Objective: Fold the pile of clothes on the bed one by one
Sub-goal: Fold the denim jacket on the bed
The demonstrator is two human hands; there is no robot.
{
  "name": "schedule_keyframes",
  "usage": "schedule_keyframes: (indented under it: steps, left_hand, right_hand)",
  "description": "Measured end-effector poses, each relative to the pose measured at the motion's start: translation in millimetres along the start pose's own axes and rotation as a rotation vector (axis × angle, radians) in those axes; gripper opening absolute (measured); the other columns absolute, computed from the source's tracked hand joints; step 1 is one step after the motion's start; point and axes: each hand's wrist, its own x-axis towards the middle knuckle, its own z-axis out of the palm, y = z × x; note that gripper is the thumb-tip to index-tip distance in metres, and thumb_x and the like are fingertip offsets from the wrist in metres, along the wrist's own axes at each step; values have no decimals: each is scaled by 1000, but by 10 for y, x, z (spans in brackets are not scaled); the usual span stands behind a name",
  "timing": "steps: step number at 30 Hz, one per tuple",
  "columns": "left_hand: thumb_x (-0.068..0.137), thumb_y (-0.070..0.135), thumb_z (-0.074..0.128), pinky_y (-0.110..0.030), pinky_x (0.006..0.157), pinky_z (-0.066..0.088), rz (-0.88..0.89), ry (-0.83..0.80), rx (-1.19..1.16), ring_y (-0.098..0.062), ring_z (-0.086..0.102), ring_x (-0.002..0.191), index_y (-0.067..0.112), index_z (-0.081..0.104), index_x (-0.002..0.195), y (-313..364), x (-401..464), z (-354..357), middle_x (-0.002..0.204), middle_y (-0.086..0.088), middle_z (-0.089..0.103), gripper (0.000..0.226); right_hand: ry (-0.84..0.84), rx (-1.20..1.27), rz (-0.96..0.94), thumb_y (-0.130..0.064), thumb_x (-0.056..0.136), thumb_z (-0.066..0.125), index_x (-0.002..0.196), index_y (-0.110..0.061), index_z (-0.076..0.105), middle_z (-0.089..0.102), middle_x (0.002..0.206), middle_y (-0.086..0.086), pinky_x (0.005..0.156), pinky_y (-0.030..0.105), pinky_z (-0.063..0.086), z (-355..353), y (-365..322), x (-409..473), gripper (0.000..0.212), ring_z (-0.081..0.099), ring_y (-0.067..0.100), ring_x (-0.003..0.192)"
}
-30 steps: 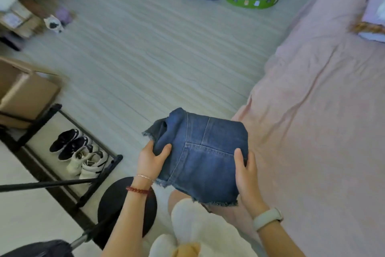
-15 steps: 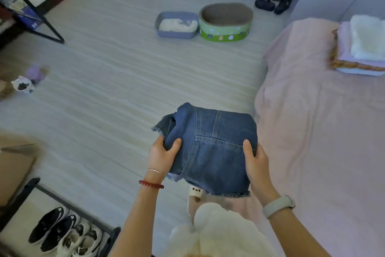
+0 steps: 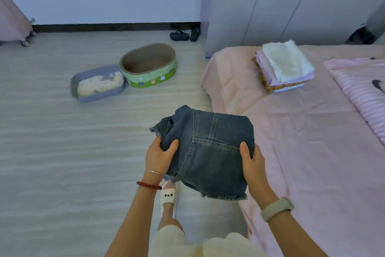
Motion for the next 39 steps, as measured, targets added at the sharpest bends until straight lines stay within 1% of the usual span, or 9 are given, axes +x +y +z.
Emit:
schedule_keyframes:
  steps: [7,15,18,21,31,34,36,37,39]
  left_hand:
    - [87,21,63,-31,76,43,189,-296,56,-22,53,84,8,53,98,876,1632,439,85,5,54,19]
    - [87,23,63,-27,63,34,360,-608,211,-21,50,78,12,49,82,1858,2808,1824,80,-1,54,19]
    - [88,25,60,-25,74,35,427,-671,260,-20,50,84,14,50,90,2234,3206,2481,89,-1,56,16]
    - [89,28,58,-29,77,37,497,-682,340,-23,51,88,11,51,95,2659,3636,3198,95,-5,57,19]
    - [91,30,55,-29,73,33,583,-706,520,-25,49,85,9,48,94,3490,4871,5188,94,-8,55,22]
    - [90,31,55,-36,87,38,511,-706,755,-32,50,108,12,48,121,3307,5111,5549,119,-11,54,37]
    - [86,29,57,-45,102,32,419,-605,944,-34,38,125,18,35,138,3216,5173,5649,139,-12,38,57]
    - [85,26,58,-49,106,27,447,-536,947,-36,31,130,18,32,140,3189,5165,5664,145,-13,31,61]
    - [85,25,55,-54,109,21,741,-447,860,-38,28,134,15,37,138,3161,5093,5689,147,-17,29,57]
  right_hand:
    - [299,79,68,-31,98,39,135,-8,39,47,134,7,103,39,37,287,-530,1048,43,46,29,122]
    - [644,268,189,-31,98,40,105,-16,43,51,105,3,87,34,40,-76,-719,2179,18,48,22,96]
    - [710,336,211,-33,97,42,107,-17,46,54,109,4,90,38,42,-341,-788,2808,19,50,22,98]
    - [744,406,220,-32,98,40,118,-14,46,52,111,1,90,33,39,-673,-914,3519,27,49,20,102]
    - [749,525,232,-28,99,38,111,-19,44,53,99,-11,85,28,37,-1458,-997,5596,16,49,14,97]
    - [698,355,361,-27,98,42,111,-13,44,57,113,6,83,32,41,-1529,-735,5951,19,52,21,97]
    - [627,166,488,-24,96,46,128,-10,40,51,126,13,92,40,44,-1512,-559,6052,35,52,29,108]
    - [605,58,527,-23,95,47,139,-11,31,44,134,14,98,44,41,-1479,-494,6066,48,47,31,116]
    - [660,-190,511,-21,93,49,147,-14,19,33,143,10,104,45,35,-1392,-491,6076,62,36,31,128]
